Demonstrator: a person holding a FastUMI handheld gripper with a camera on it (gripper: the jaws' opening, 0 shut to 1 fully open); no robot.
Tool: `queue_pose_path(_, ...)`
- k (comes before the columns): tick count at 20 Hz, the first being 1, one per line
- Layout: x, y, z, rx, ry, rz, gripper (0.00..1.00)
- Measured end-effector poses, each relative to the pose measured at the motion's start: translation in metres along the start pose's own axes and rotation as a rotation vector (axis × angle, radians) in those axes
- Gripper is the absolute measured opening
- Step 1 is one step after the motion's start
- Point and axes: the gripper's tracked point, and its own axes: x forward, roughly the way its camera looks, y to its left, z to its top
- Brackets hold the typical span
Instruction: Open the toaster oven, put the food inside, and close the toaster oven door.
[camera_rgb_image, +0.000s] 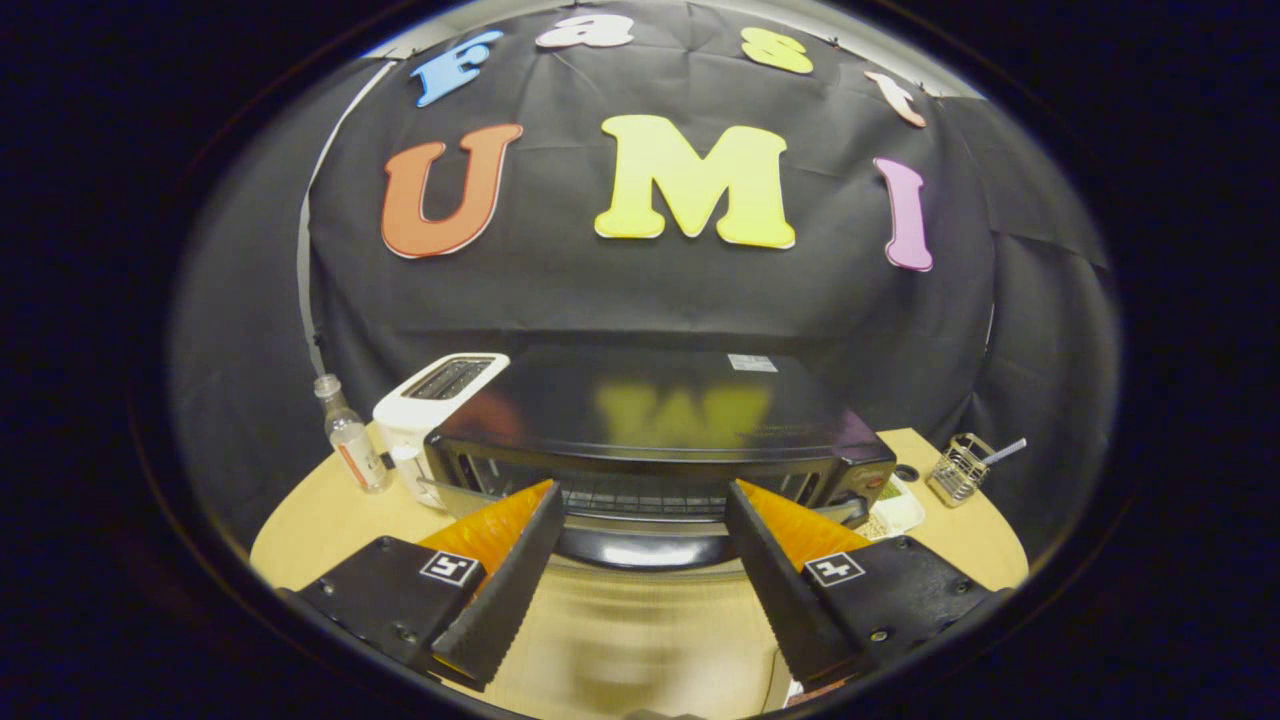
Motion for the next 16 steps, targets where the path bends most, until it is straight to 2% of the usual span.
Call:
queue_pose_path(11,-0.052,0.003,-0.085,-0.045,0.138,0.069,1.00)
queue_pose_path(16,-0.053,0.005,-0.141,-0.046,0.286,0.097,1.00)
